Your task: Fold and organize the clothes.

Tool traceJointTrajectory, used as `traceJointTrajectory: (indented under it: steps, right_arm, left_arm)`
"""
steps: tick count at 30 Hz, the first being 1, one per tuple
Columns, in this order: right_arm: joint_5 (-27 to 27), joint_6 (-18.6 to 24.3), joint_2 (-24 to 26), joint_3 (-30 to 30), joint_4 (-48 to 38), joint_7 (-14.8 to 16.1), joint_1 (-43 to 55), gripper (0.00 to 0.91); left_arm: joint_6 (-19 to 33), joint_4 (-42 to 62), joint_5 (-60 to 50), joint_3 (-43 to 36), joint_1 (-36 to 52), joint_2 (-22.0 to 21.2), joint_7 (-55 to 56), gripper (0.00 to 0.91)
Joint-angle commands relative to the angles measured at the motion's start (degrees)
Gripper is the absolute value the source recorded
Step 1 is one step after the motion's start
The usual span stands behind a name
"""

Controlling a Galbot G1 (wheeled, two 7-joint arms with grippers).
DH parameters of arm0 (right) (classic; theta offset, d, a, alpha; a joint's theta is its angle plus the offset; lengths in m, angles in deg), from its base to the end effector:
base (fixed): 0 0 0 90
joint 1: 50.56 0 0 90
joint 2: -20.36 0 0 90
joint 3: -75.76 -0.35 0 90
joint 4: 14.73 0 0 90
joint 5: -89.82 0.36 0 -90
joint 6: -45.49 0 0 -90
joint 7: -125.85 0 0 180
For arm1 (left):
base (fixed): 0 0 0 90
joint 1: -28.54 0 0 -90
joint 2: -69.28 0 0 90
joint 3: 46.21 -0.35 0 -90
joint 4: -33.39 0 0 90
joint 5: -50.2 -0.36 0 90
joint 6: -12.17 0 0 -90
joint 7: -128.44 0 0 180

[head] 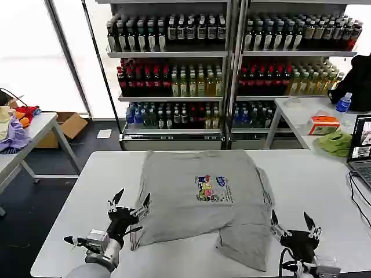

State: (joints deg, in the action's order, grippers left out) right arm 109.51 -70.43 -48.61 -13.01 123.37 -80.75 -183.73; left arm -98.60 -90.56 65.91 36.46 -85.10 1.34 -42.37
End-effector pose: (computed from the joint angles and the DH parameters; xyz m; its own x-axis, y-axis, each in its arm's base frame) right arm 0.1216 -0.0246 -0.2217 -0.9050 0.1616 0.3935 0.1359 0.9864 -0.0924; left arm 0.2102 0.0206 -0.2583 -0.9599 0.1366 0.2449 0.1560 0.9858 0.0617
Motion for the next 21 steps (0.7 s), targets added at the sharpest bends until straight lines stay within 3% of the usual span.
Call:
traceJointTrajectory:
  steps: [1,9,21]
  right_arm:
    - [-0.2,-0.2,0.3,3.6,-1.4,-2.2,-1.9,0.907]
    - [-1.1,-0.5,0.6,5.4,-2.3,-3.3,-1.9,0.907]
    - [-0.1,-0.8,1.4,8.2,-4.0,-4.1,-2.3,0.907]
  left_arm:
    - [-4.1,1.6,2.4,0.0,-2.5,3.7,0.1,0.907]
    - [-5.7,1.9,3.2,-0.6,-4.7,7.7,-1.1,0.907]
    - [-6.3,1.5,5.0,-0.7,-6.5,6.7,-0.3,0.907]
